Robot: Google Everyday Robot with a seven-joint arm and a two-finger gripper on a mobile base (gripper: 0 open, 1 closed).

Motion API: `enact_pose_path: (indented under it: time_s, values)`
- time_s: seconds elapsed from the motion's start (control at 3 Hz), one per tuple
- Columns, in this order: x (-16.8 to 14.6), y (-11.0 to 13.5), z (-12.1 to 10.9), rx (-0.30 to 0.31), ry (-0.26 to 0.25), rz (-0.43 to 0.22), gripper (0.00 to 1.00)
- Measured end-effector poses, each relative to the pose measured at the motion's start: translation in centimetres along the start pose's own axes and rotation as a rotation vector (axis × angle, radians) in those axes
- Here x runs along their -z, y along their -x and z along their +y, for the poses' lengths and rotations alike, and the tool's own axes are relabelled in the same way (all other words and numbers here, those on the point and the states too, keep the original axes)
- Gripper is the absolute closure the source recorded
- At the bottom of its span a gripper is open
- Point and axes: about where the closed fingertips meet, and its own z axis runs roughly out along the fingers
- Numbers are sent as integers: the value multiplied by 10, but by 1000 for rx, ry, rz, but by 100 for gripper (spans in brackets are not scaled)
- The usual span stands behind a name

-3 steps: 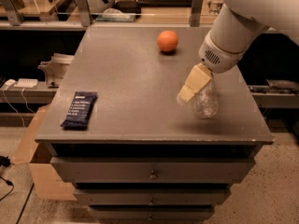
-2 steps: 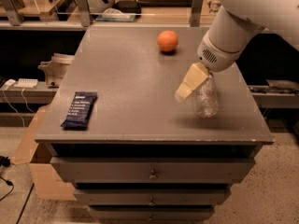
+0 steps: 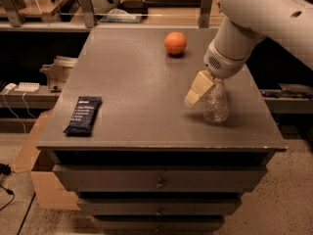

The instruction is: Move water bottle near rxbar blueberry

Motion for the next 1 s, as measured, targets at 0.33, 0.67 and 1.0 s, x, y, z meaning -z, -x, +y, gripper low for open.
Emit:
enact_pose_path:
  time_s: [0.33,0.67,1.0]
  values:
    - [-10,-1,-3,-3,5,22,41]
    - [-12,0,-5,14,6,31,64]
    - [-12,6,-2,78,17,33,87]
